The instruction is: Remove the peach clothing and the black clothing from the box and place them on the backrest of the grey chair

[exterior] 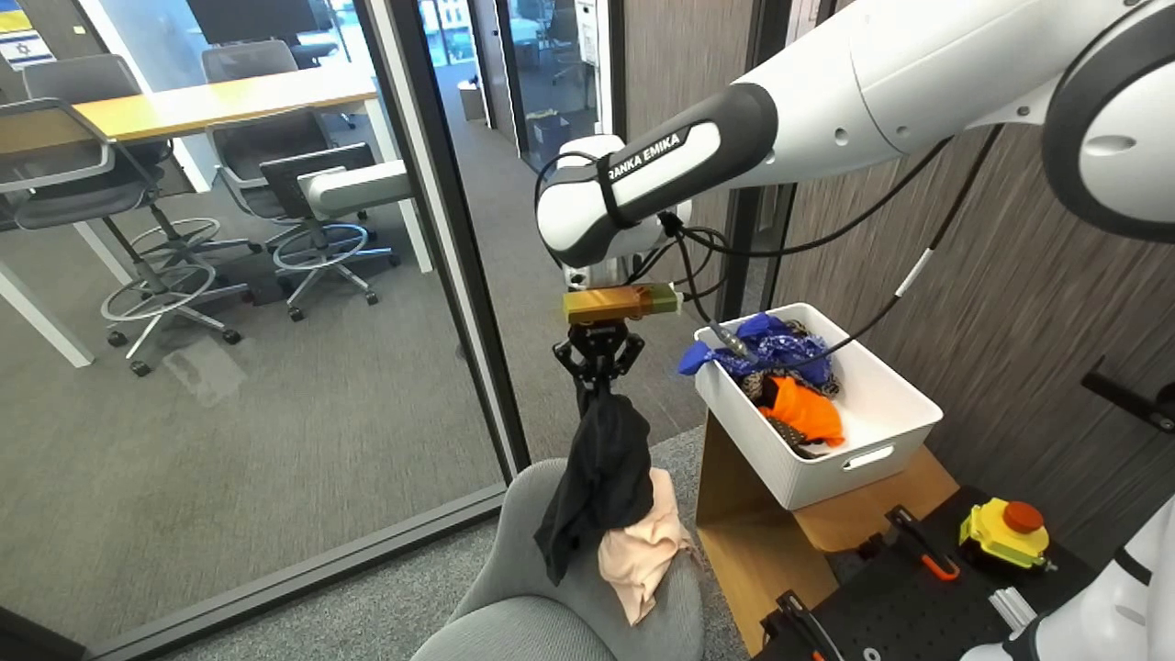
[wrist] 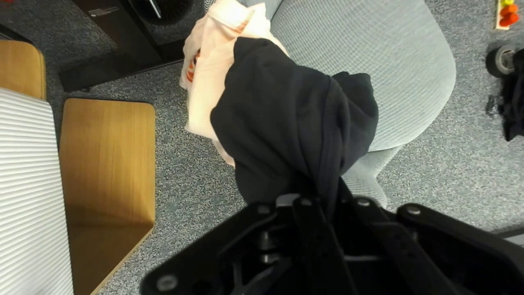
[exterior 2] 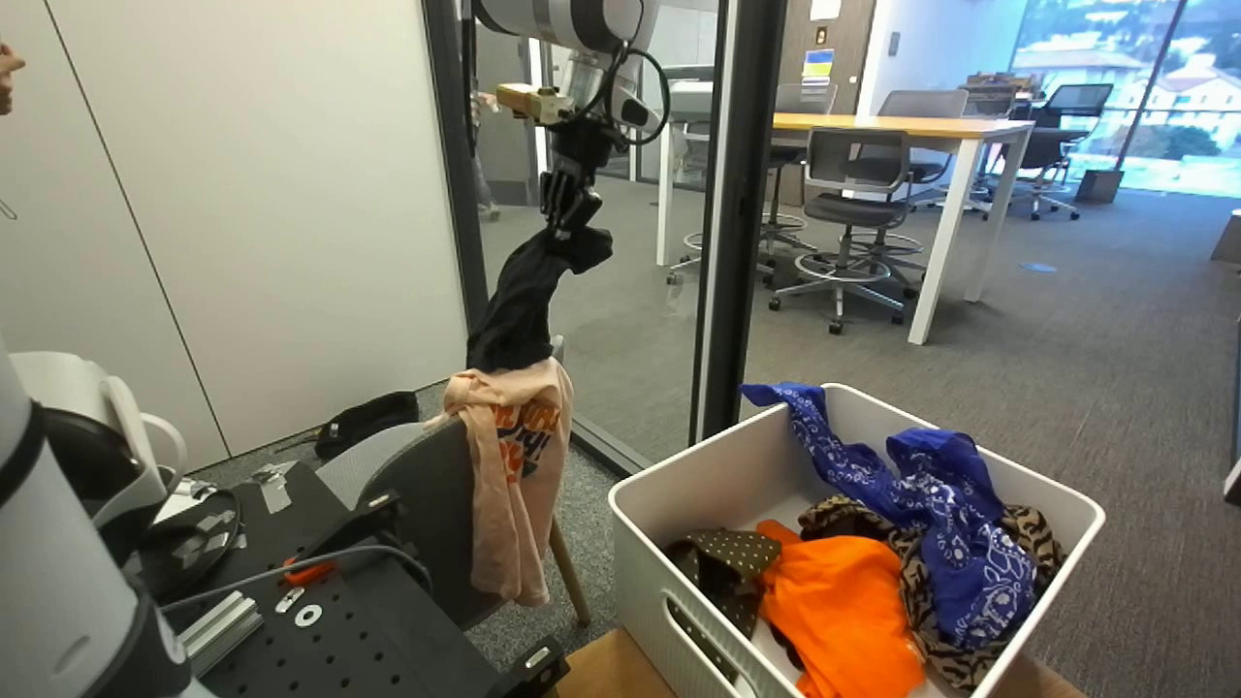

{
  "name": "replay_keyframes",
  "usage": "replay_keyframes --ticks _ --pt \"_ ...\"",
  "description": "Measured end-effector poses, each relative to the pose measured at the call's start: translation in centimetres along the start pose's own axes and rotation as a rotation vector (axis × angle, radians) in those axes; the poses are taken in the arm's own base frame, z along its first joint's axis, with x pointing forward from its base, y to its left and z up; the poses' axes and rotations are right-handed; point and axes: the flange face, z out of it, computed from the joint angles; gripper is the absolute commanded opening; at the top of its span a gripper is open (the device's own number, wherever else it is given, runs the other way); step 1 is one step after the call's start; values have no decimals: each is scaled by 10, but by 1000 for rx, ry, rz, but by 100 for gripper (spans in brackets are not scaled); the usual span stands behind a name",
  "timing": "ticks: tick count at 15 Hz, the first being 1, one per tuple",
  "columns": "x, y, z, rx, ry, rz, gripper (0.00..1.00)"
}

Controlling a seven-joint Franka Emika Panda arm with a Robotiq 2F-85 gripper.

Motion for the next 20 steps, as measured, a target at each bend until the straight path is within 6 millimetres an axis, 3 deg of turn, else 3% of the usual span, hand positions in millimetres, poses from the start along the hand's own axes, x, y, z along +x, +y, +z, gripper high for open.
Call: replay_keyframes --ticks 7,10,15,20 --pt "41 29 -2 -23 -2 35 3" --pt "61 45 9 -30 -24 52 3" --pt "91 69 55 -50 -91 76 3" --pt "109 82 110 -76 -173 90 3"
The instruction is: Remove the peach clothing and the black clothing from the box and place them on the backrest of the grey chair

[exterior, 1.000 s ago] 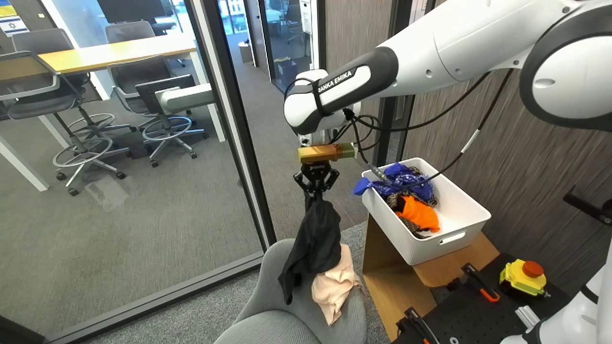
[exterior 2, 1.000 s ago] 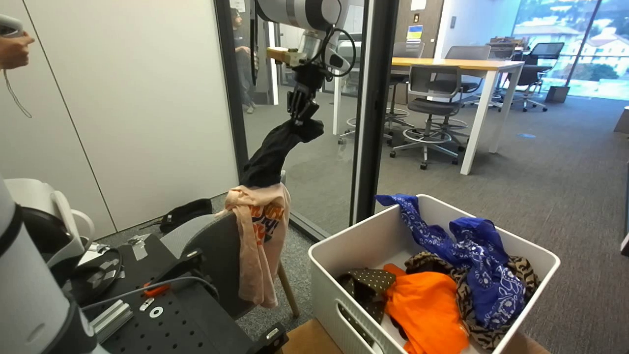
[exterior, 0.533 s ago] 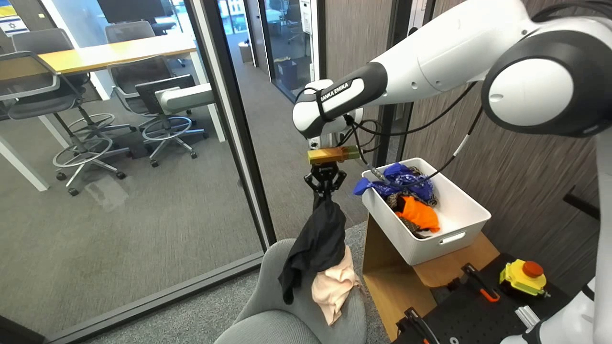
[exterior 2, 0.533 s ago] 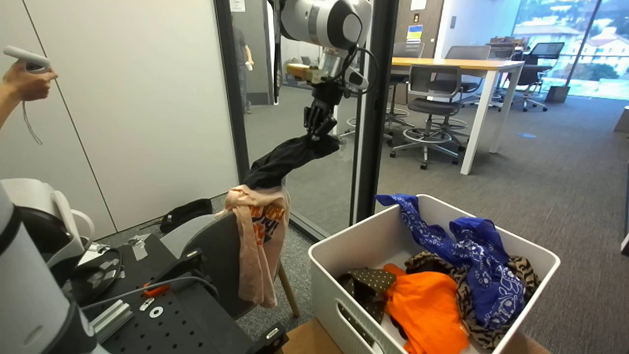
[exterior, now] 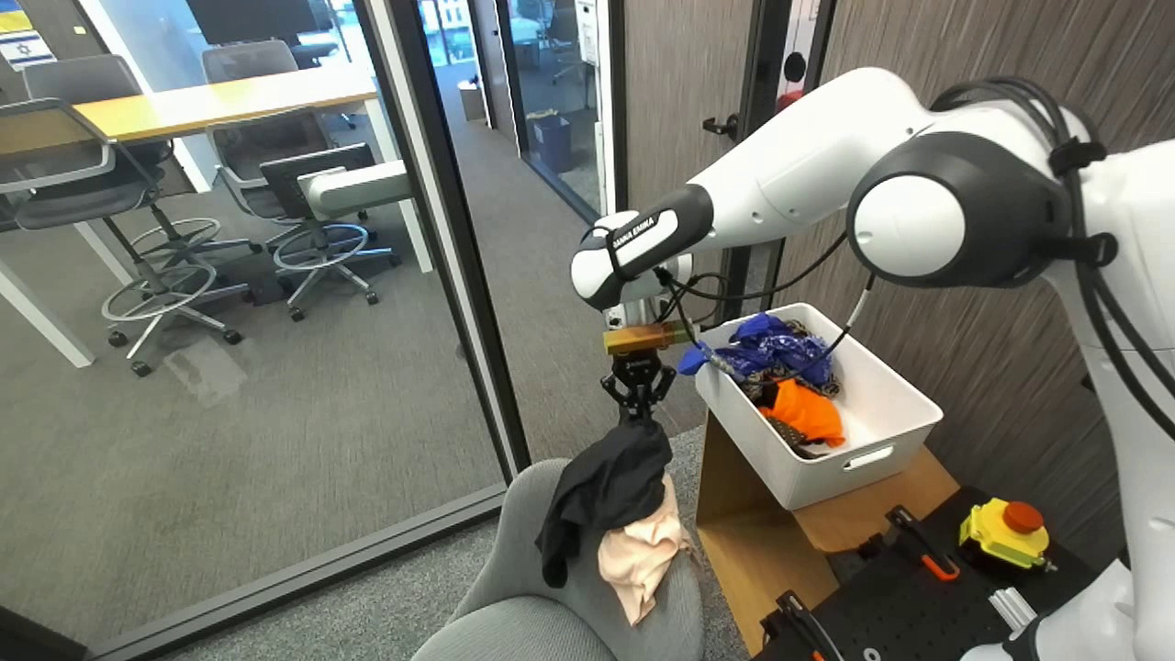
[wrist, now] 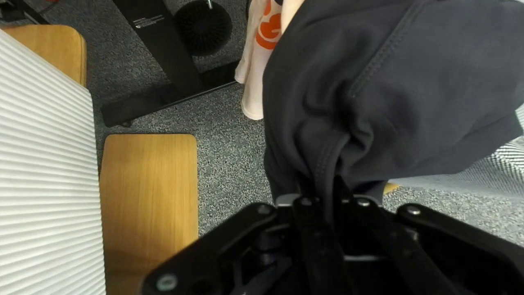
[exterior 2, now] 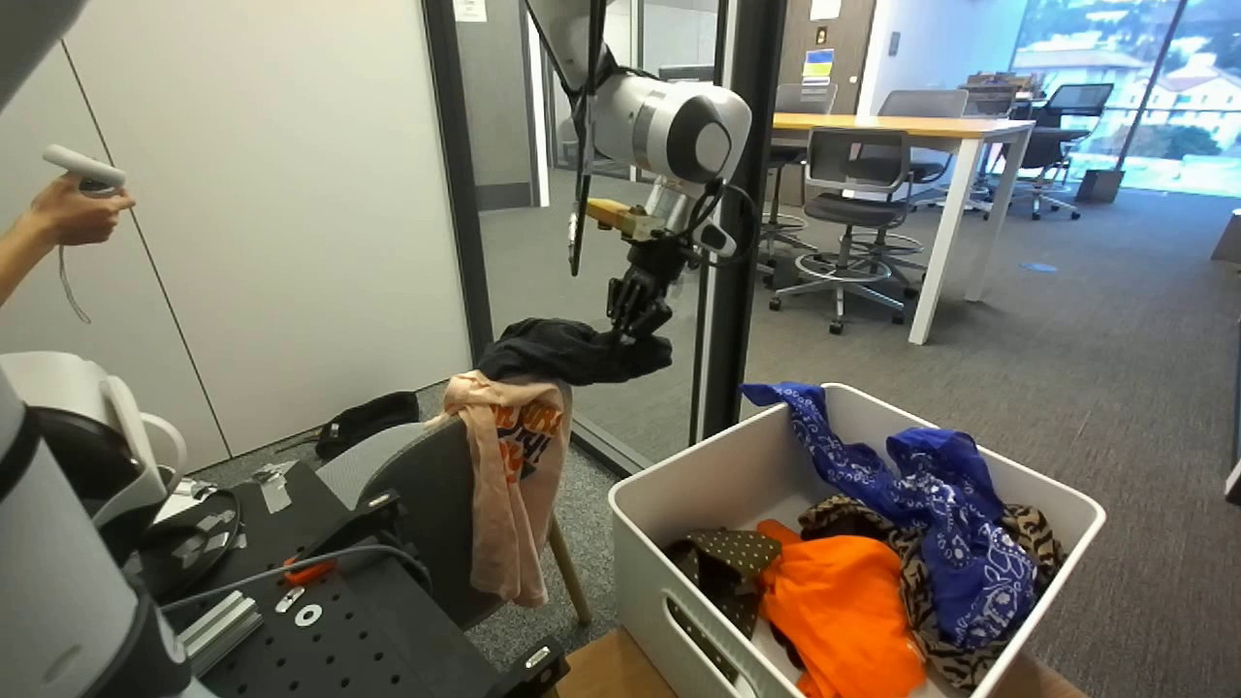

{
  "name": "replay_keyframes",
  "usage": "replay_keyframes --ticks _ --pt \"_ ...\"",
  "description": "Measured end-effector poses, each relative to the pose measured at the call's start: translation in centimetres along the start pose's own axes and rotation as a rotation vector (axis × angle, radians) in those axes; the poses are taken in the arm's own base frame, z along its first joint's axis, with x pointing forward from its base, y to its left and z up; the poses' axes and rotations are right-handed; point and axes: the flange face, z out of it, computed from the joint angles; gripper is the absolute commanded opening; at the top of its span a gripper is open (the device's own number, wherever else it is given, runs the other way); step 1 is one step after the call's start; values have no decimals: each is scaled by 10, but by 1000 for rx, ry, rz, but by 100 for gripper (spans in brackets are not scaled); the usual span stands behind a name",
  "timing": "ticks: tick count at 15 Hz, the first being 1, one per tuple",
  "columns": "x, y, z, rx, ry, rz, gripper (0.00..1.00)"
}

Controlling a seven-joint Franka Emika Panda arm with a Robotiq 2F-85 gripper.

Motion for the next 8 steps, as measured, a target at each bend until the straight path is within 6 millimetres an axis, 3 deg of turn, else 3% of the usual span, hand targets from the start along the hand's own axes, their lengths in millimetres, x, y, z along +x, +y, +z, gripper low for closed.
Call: replay_keyframes --ticks 4,8 --pt "15 1 30 -20 -57 3 3" --pt "26 3 43 -27 -92 8 3"
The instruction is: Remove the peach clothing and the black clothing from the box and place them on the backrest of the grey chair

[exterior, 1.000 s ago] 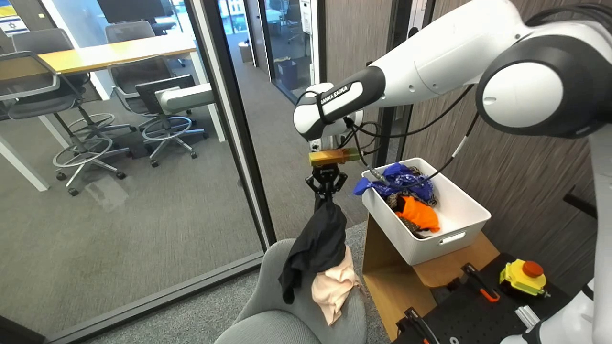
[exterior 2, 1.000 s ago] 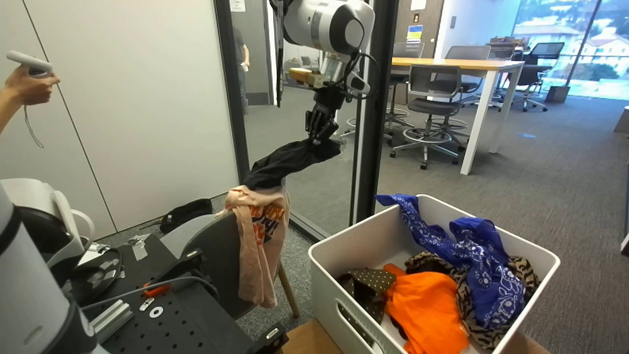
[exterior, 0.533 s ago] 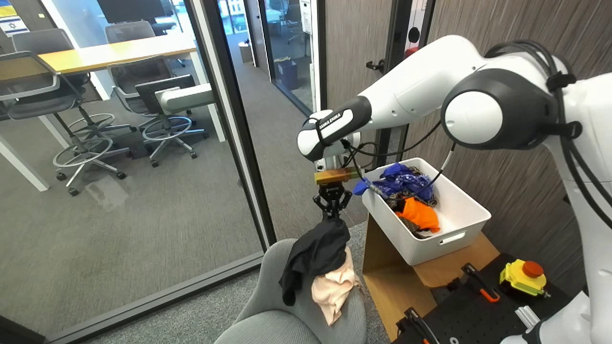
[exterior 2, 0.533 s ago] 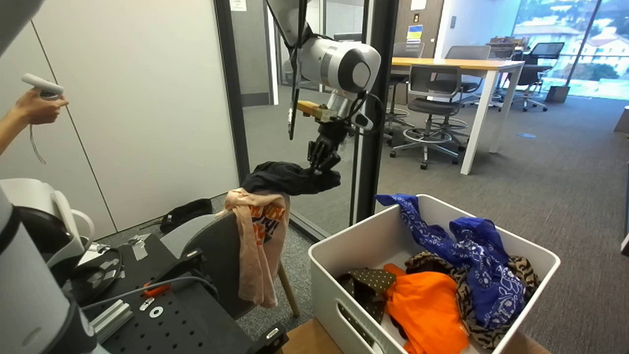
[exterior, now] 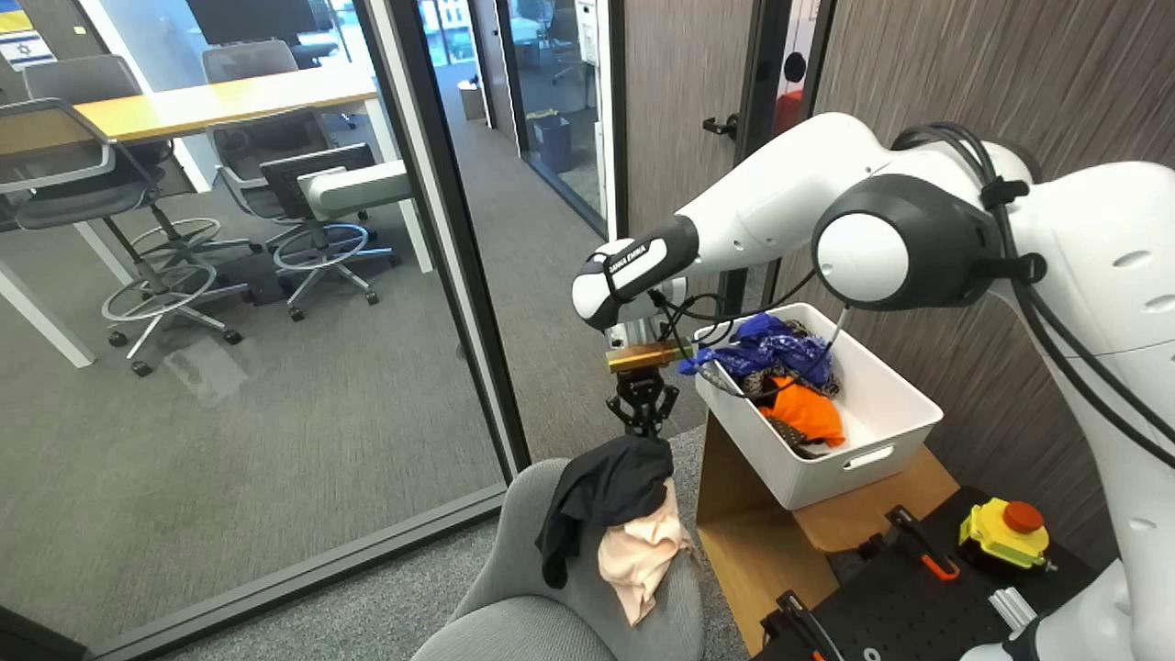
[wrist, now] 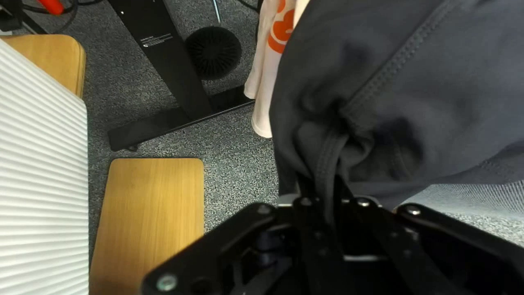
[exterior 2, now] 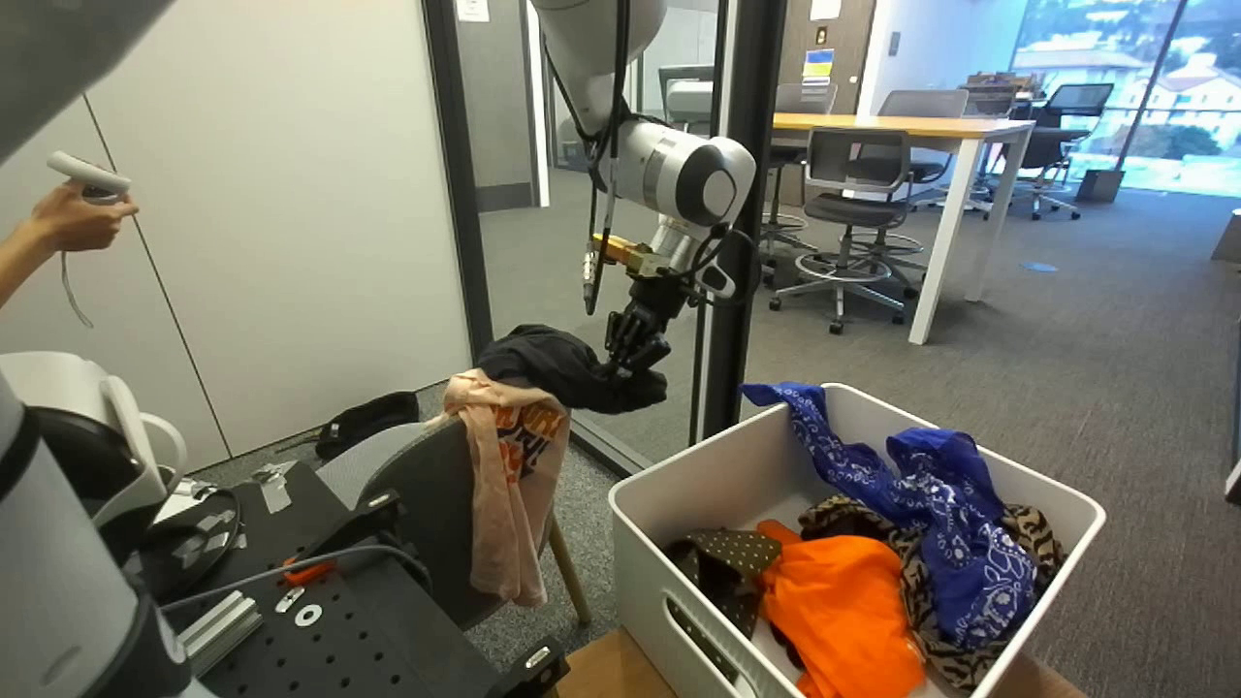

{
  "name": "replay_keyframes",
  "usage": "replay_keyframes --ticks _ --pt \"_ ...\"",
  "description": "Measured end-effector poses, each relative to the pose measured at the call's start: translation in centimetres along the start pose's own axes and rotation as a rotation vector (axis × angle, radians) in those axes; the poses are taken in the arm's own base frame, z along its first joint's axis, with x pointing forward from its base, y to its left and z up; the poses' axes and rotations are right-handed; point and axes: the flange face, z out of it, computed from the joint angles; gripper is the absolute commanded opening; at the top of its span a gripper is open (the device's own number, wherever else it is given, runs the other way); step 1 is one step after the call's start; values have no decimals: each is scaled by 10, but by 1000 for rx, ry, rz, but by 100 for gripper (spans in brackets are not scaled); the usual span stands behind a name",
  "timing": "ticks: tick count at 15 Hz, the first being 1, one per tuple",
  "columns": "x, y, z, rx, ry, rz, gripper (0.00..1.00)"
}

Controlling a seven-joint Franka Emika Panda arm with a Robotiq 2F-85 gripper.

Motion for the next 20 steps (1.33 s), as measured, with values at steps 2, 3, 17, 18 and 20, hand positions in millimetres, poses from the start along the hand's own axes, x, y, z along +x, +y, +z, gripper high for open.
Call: replay_keyframes --ticks 2,3,17,18,20 --pt "4 1 1 3 -7 3 38" --pt "5 2 0 5 -7 5 38" --pt "-70 35 -101 44 122 92 100" --pt "-87 39 -110 46 133 97 100" --pt "-121 48 -125 46 157 99 100"
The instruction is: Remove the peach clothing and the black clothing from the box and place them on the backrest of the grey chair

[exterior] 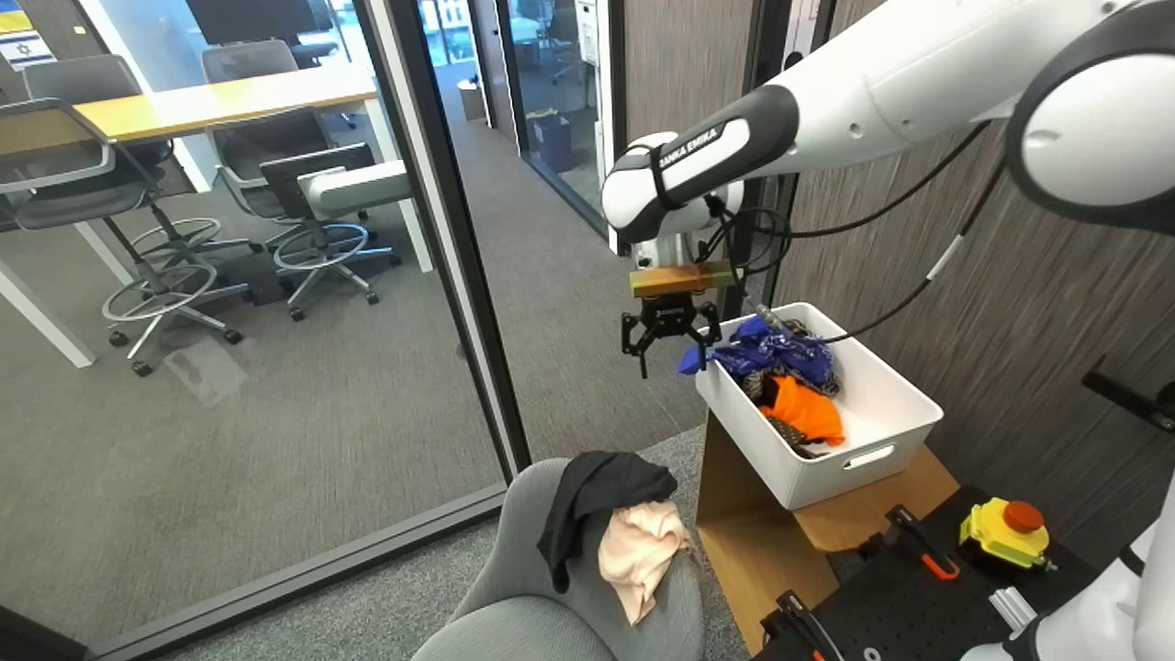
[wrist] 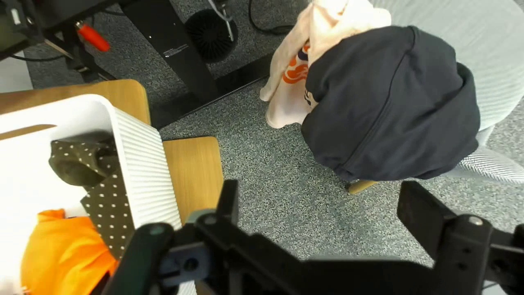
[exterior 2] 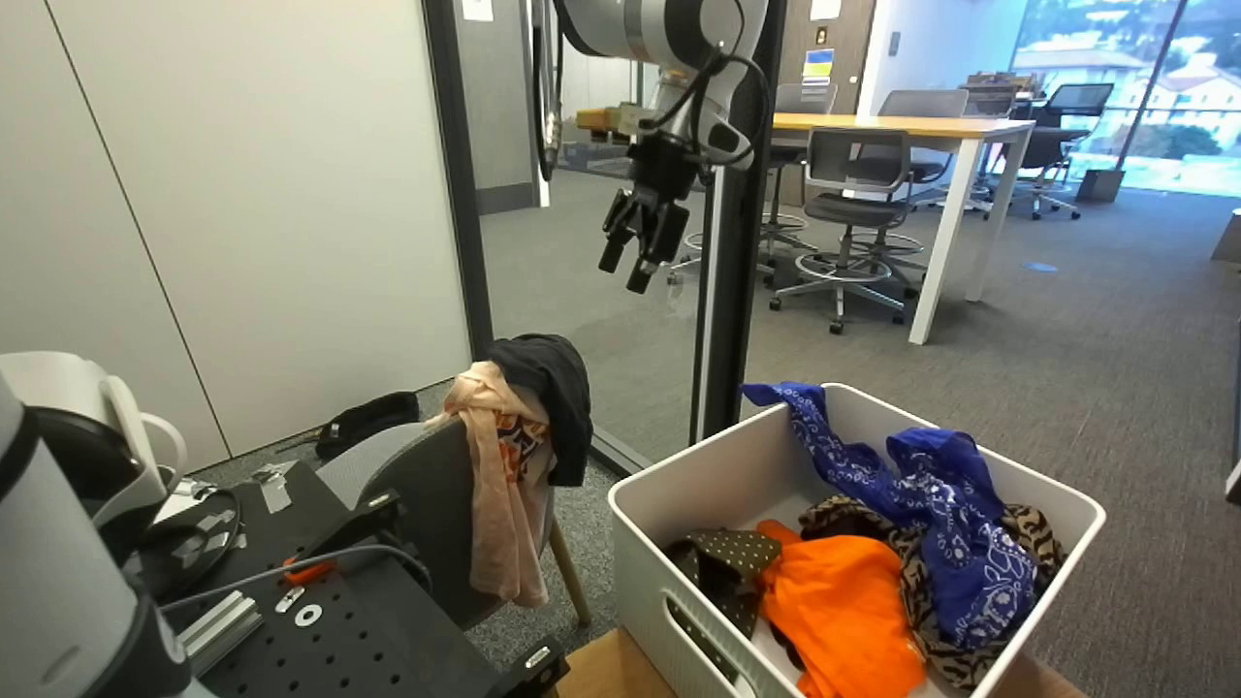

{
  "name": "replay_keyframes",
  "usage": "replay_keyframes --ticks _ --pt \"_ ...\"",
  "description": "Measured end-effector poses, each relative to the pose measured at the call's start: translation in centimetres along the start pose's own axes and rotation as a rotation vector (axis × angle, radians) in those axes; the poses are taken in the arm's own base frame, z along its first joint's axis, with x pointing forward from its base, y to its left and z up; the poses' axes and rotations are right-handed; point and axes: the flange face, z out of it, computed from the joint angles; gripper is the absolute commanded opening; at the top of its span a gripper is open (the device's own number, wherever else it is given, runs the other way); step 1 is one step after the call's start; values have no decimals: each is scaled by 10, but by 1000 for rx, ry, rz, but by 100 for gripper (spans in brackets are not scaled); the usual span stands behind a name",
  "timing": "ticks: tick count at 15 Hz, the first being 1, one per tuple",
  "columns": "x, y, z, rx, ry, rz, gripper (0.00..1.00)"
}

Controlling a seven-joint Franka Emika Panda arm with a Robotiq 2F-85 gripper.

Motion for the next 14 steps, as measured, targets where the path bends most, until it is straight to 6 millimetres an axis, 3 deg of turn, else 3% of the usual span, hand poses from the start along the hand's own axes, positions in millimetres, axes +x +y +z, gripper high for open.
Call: replay_keyframes --ticks 9,14 --pt "-144 56 -81 27 184 -62 100" --pt "-221 108 -133 28 347 -108 100"
